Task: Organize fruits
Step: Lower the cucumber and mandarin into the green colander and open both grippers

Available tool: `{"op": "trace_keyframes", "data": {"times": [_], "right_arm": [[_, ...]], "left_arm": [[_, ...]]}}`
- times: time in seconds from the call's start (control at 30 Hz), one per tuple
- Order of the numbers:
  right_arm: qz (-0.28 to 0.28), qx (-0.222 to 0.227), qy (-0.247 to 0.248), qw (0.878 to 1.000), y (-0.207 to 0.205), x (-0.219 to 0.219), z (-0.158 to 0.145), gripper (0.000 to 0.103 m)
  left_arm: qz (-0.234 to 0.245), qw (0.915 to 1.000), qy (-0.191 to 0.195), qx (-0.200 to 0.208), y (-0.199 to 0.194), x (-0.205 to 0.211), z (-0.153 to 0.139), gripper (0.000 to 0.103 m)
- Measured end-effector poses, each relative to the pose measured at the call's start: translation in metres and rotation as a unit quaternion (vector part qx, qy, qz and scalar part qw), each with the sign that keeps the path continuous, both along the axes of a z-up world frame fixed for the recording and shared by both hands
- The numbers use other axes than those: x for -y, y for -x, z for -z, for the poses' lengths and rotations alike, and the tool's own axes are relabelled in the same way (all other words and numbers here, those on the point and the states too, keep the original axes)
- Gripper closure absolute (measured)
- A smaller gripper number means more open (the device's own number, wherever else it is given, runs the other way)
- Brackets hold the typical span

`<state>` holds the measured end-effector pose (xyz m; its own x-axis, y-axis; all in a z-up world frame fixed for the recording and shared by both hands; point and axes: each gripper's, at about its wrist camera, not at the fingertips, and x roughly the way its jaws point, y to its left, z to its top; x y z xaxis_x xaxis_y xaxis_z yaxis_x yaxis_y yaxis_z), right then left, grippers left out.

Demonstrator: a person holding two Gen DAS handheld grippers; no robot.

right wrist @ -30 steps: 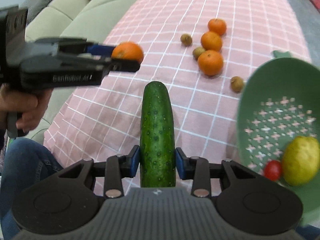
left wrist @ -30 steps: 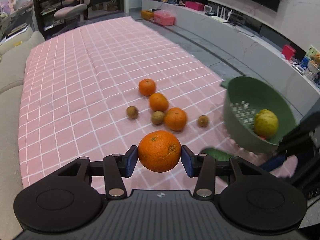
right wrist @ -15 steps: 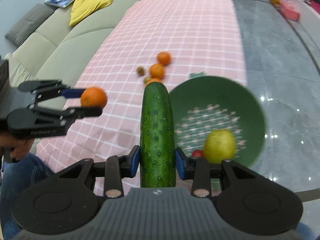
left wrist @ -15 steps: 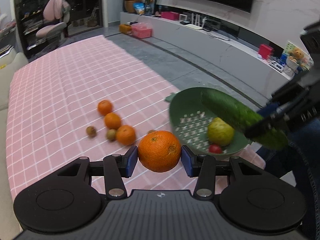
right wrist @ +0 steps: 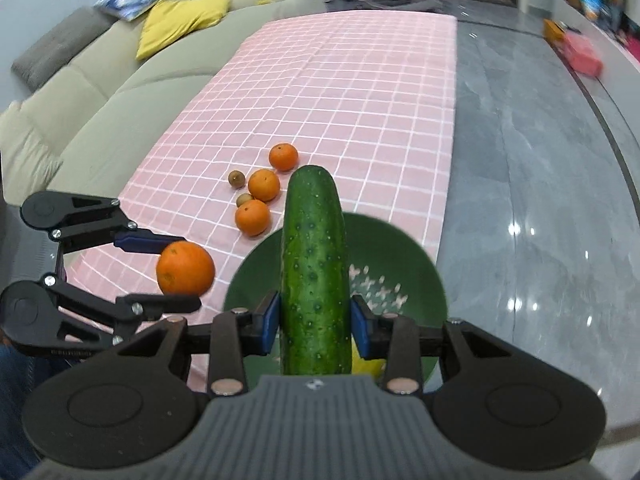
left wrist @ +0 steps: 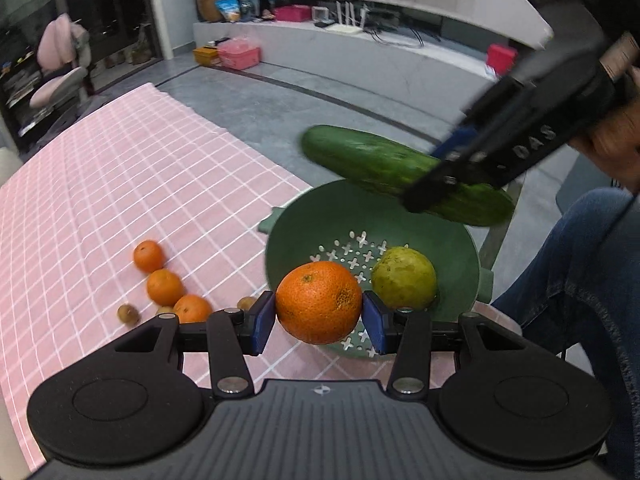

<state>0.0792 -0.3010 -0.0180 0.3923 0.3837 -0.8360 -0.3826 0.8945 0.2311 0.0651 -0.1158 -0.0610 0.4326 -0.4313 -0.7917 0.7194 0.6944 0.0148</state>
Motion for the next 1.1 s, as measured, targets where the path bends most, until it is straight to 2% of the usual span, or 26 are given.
{"op": "trace_keyframes", "data": {"times": [0.17, 0.3, 0.43, 0.6, 0.73, 0.9, 0.97, 1.03, 1.1], "right_arm": [[-0.083, 0.021, 0.048, 0.995, -0.024, -0.006, 0.016, 0.069], [-0.142, 0.023, 0.100, 0.985, -0.032, -0.013, 0.036, 0.069], [-0.171, 0.009, 0.108, 0.979, -0.037, -0.012, 0.051, 0.069], [-0.191, 0.002, 0.142, 0.971, -0.040, -0.019, 0.064, 0.069], [-0.200, -0.010, 0.164, 0.966, -0.042, -0.024, 0.080, 0.069], [-0.182, -0.014, 0.157, 0.971, -0.046, -0.021, 0.084, 0.068], [-0.174, -0.016, 0.160, 0.972, -0.047, -0.021, 0.083, 0.068], [-0.166, -0.014, 0.158, 0.973, -0.047, -0.021, 0.079, 0.054], [-0.149, -0.007, 0.140, 0.979, -0.048, -0.015, 0.068, 0.047]], "left_arm": [[0.018, 0.9993, -0.031, -0.005, -0.011, 0.025, 0.016, 0.050], [0.027, 0.9982, -0.053, -0.009, -0.019, 0.039, 0.028, 0.050], [0.034, 0.9968, -0.070, -0.017, -0.026, 0.049, 0.040, 0.050], [0.048, 0.9911, -0.123, -0.016, -0.030, 0.062, 0.060, 0.050], [0.047, 0.9877, -0.147, -0.024, -0.035, 0.065, 0.069, 0.050], [0.044, 0.9877, -0.148, -0.027, -0.037, 0.062, 0.069, 0.049], [0.043, 0.9873, -0.151, -0.024, -0.036, 0.063, 0.067, 0.044], [0.041, 0.9878, -0.149, -0.021, -0.034, 0.065, 0.064, 0.044], [0.037, 0.9904, -0.131, -0.022, -0.031, 0.062, 0.057, 0.038]]}}
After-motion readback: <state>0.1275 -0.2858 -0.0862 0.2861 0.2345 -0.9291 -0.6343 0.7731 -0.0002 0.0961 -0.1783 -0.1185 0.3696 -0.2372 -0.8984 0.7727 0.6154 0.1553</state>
